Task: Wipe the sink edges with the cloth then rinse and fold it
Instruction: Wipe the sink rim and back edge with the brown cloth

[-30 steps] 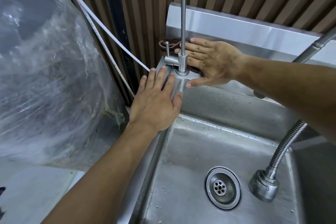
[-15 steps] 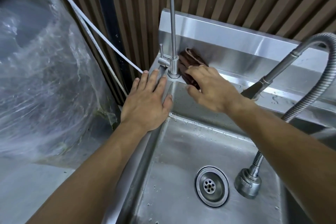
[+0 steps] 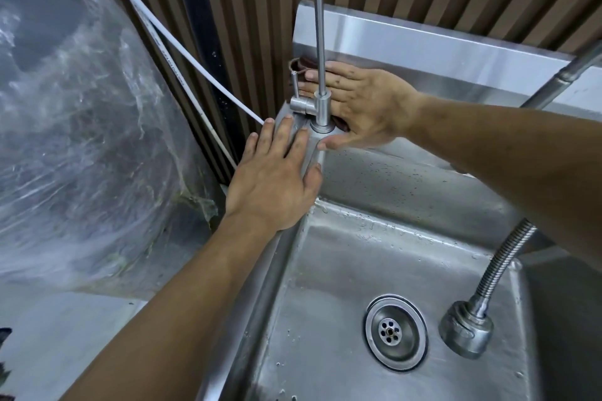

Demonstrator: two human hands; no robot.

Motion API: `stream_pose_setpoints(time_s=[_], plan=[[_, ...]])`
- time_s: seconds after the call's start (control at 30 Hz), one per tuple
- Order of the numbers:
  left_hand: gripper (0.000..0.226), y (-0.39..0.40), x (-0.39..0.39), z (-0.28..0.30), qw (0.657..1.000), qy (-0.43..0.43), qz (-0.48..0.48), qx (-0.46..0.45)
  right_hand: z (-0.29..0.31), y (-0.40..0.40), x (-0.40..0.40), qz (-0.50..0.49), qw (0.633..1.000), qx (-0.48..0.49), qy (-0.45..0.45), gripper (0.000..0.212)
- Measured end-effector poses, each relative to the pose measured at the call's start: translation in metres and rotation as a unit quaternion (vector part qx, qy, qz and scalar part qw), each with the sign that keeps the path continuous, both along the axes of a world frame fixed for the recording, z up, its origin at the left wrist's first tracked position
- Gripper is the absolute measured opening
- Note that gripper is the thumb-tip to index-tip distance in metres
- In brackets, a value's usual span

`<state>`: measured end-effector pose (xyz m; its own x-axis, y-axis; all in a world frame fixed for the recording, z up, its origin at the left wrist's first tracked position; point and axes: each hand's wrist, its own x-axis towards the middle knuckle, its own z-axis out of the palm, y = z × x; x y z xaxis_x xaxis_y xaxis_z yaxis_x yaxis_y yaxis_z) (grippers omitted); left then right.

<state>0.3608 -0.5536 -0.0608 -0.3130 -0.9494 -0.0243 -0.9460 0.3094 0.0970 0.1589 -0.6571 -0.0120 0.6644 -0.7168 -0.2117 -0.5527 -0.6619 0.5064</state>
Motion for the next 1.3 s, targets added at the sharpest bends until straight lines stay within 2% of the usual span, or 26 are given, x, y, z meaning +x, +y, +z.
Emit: stream_pose_setpoints(time_s=[0.1, 0.2, 0.33, 0.43, 0.47, 0.5, 0.57, 0.6, 0.7, 0.83, 0.97, 1.1, 1.17, 1.23, 1.3], plan=[[0.069, -0.002, 0.002, 0.002, 1.000, 0.001, -0.004, 0.011, -0.010, 0.018, 0.002, -0.068, 0.993, 0.035, -0.085, 0.098], [0.069, -0.003, 0.003, 0.004, 1.000, 0.003, -0.010, 0.023, -0.021, 0.041, -0.006, -0.157, 0.971, 0.084, -0.157, 0.096], [0.068, -0.002, 0.002, 0.005, 1.000, 0.019, 0.000, 0.025, -0.034, 0.070, -0.007, -0.249, 0.902, 0.165, -0.313, 0.098], [0.068, 0.001, 0.003, 0.005, 1.000, 0.024, 0.002, 0.019, -0.032, 0.079, -0.004, -0.284, 0.836, 0.178, -0.435, 0.076], [0.068, 0.003, 0.004, 0.005, 1.000, 0.023, 0.000, 0.017, -0.032, 0.080, -0.003, -0.272, 0.835, 0.141, -0.456, 0.069], [0.069, 0.006, 0.006, 0.004, 1.000, 0.023, -0.002, 0.014, -0.034, 0.080, -0.003, -0.253, 0.850, 0.090, -0.453, 0.065], [0.069, 0.017, 0.013, 0.002, 1.000, 0.026, -0.007, 0.011, -0.042, 0.079, -0.002, -0.235, 0.883, 0.022, -0.406, 0.066], [0.069, 0.023, 0.017, 0.001, 0.999, 0.031, -0.007, 0.012, -0.047, 0.078, -0.001, -0.241, 0.888, 0.018, -0.392, 0.066], [0.070, 0.034, 0.023, 0.000, 0.999, 0.048, -0.004, 0.012, -0.053, 0.079, 0.007, -0.274, 0.869, 0.053, -0.408, 0.062], [0.067, 0.043, 0.027, 0.001, 0.998, 0.060, 0.004, 0.007, -0.050, 0.092, 0.011, -0.277, 0.851, 0.043, -0.444, 0.055], [0.069, 0.056, 0.032, 0.001, 0.997, 0.071, 0.014, 0.008, -0.050, 0.100, 0.018, -0.314, 0.792, 0.038, -0.522, 0.047], [0.065, 0.057, 0.030, 0.000, 0.997, 0.072, 0.025, -0.001, -0.045, 0.110, 0.039, -0.325, 0.670, 0.076, -0.662, 0.043], [0.065, 0.058, 0.029, 0.000, 0.997, 0.074, 0.031, 0.003, -0.045, 0.118, 0.049, -0.327, 0.636, 0.091, -0.693, 0.043], [0.067, 0.058, 0.029, -0.001, 0.997, 0.071, 0.032, 0.001, -0.048, 0.124, 0.053, -0.316, 0.659, 0.085, -0.677, 0.045], [0.071, 0.058, 0.030, -0.002, 0.997, 0.072, 0.028, 0.000, -0.050, 0.121, 0.050, -0.317, 0.719, 0.074, -0.614, 0.050]])
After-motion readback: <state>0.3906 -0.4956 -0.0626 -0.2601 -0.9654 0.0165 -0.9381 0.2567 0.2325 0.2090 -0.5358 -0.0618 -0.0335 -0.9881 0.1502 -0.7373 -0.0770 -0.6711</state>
